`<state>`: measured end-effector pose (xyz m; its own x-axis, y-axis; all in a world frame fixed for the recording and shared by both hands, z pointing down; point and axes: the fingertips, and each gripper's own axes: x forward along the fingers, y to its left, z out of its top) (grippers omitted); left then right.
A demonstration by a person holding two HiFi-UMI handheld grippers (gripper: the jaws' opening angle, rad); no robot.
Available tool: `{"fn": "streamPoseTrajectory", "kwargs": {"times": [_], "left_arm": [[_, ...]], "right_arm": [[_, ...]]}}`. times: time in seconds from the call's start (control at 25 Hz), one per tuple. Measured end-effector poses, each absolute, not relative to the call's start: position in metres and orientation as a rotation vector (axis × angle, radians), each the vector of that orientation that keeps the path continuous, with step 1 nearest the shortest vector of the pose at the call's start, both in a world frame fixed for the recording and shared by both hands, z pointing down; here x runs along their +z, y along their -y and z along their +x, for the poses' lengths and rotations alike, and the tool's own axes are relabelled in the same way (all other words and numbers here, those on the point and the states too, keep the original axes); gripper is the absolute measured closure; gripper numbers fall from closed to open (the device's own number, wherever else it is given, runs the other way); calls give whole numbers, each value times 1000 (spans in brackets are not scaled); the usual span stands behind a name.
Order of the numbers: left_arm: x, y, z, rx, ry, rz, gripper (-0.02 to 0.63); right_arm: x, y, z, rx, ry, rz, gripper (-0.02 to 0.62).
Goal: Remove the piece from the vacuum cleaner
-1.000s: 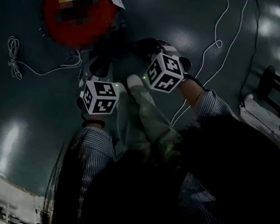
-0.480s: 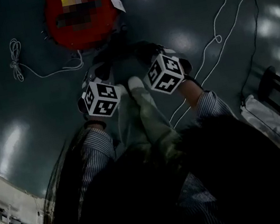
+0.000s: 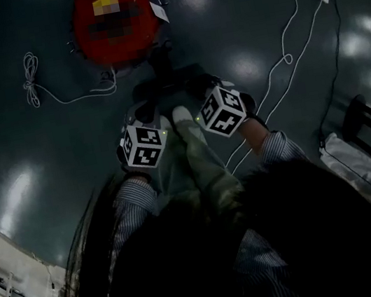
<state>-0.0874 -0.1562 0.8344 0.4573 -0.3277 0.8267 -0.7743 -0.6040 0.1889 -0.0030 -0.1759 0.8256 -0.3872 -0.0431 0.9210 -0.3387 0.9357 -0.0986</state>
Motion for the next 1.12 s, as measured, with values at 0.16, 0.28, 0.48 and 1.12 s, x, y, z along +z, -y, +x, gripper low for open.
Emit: {"fn": "streamPoseTrajectory", "kwargs": {"times": [0.16, 0.28, 0.48, 1.12], "left_arm": [[799, 150, -83, 937, 968, 2110, 578], [760, 147, -81, 880, 998, 2104, 578], [685, 148, -79, 808, 1021, 2127, 578], [426, 125, -70, 523, 1087, 2155, 578]], "right_arm": [[790, 170, -1, 395, 1968, 332, 581], [753, 165, 1, 424, 1984, 360, 581], [678, 164, 3, 447, 2028, 436, 581], [424, 144, 7, 647, 2251, 754, 581]]}}
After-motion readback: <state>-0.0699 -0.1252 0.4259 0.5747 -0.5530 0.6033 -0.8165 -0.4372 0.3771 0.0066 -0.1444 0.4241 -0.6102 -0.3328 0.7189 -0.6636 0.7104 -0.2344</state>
